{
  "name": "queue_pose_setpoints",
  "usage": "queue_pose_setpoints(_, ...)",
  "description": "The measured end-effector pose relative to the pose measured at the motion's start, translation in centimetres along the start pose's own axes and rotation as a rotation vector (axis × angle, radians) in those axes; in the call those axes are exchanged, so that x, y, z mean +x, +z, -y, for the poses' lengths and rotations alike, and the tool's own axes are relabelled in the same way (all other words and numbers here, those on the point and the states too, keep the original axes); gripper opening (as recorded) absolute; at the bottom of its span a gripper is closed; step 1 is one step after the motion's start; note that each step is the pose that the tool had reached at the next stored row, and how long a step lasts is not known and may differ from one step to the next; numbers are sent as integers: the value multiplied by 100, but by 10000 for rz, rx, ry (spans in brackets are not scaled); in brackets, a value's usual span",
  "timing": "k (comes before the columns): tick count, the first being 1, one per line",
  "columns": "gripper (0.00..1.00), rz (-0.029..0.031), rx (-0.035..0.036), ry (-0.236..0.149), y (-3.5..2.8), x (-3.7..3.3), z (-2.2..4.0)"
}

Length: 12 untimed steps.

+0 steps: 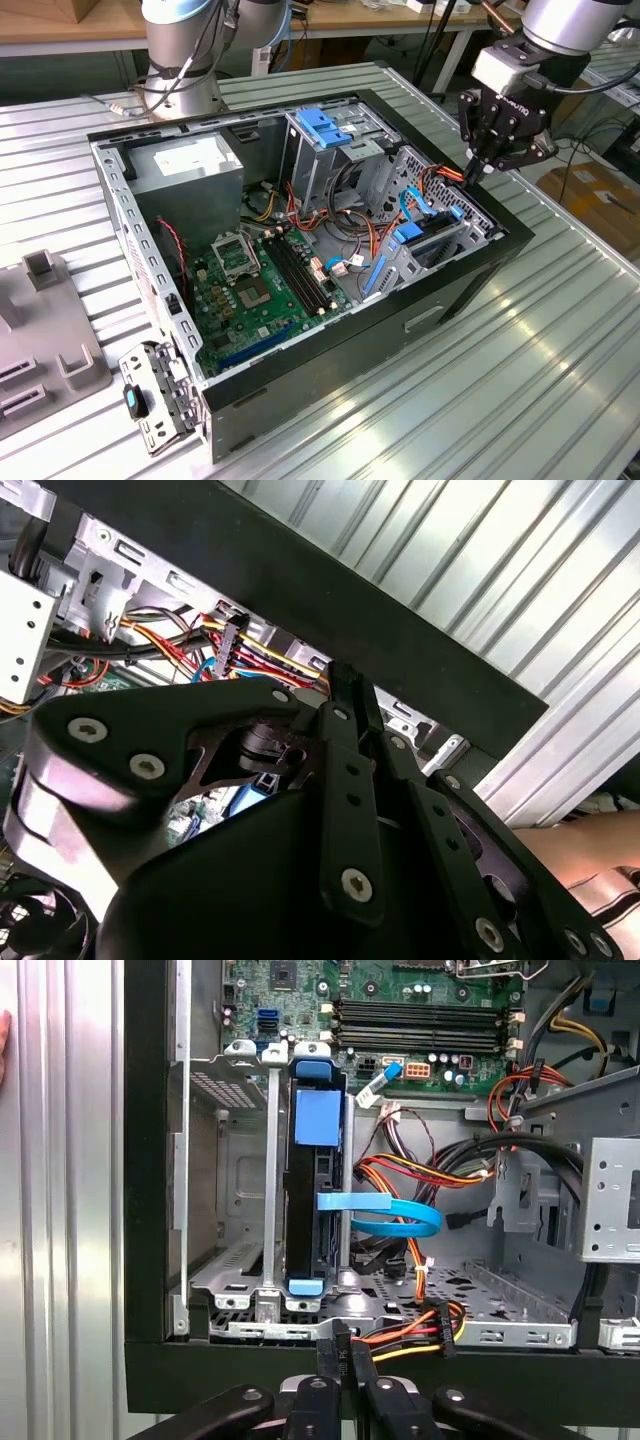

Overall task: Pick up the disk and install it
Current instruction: 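Insert the second disk wire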

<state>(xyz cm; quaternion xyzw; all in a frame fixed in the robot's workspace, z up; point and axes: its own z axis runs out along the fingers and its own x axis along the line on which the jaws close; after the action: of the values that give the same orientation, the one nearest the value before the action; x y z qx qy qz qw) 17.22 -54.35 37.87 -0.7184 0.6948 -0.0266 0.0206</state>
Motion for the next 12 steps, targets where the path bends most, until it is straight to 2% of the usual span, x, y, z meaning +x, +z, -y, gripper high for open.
queue_pose_setpoints(6, 16, 0, 0, 3, 0, 0, -6)
queue_pose_setpoints(12, 16, 1, 0, 0, -1, -1, -38)
